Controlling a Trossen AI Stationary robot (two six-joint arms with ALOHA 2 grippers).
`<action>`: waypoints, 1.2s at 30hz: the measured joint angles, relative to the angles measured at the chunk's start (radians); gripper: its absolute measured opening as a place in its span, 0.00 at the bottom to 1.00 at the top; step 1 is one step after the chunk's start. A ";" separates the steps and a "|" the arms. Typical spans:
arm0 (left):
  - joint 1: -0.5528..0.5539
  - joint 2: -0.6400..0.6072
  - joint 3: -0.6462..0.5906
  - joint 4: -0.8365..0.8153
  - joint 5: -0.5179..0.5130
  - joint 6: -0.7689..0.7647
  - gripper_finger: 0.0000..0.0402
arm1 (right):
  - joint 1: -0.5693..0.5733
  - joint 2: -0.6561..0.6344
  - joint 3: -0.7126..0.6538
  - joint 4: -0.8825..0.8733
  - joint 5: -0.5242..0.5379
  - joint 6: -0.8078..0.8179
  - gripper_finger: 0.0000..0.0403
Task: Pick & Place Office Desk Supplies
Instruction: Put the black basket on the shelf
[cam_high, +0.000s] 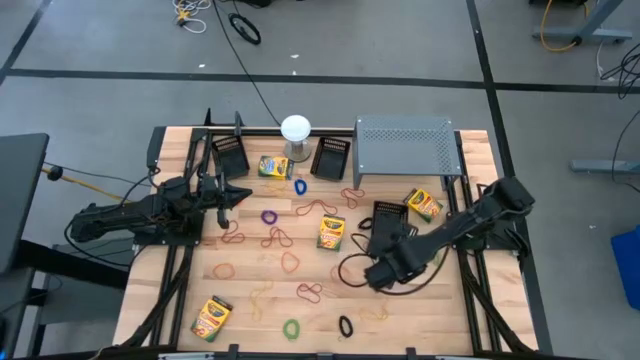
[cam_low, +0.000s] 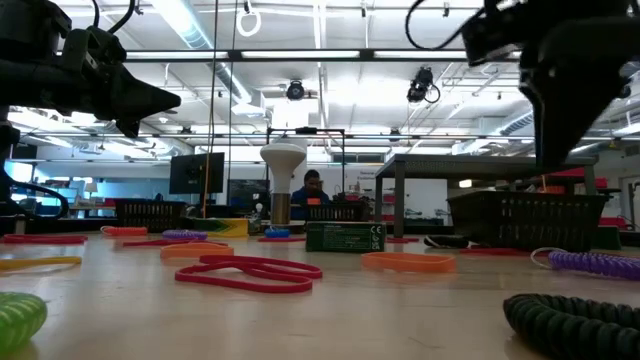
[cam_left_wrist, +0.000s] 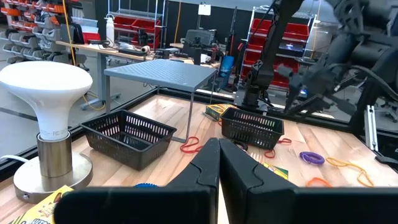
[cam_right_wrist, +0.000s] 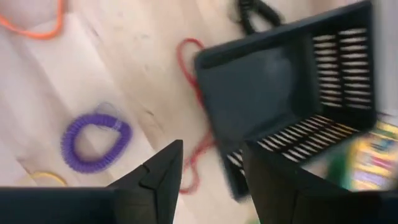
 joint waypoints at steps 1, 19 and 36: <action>0.000 0.000 0.000 0.000 0.000 0.000 0.02 | 0.003 -0.010 -0.033 0.039 0.000 -0.001 0.44; 0.000 0.000 0.000 0.000 0.000 0.000 0.02 | -0.102 -0.021 -0.186 0.207 -0.022 -0.224 0.21; 0.000 0.000 0.000 0.000 0.000 0.000 0.02 | -0.160 -0.022 0.409 -0.314 0.189 -0.644 0.02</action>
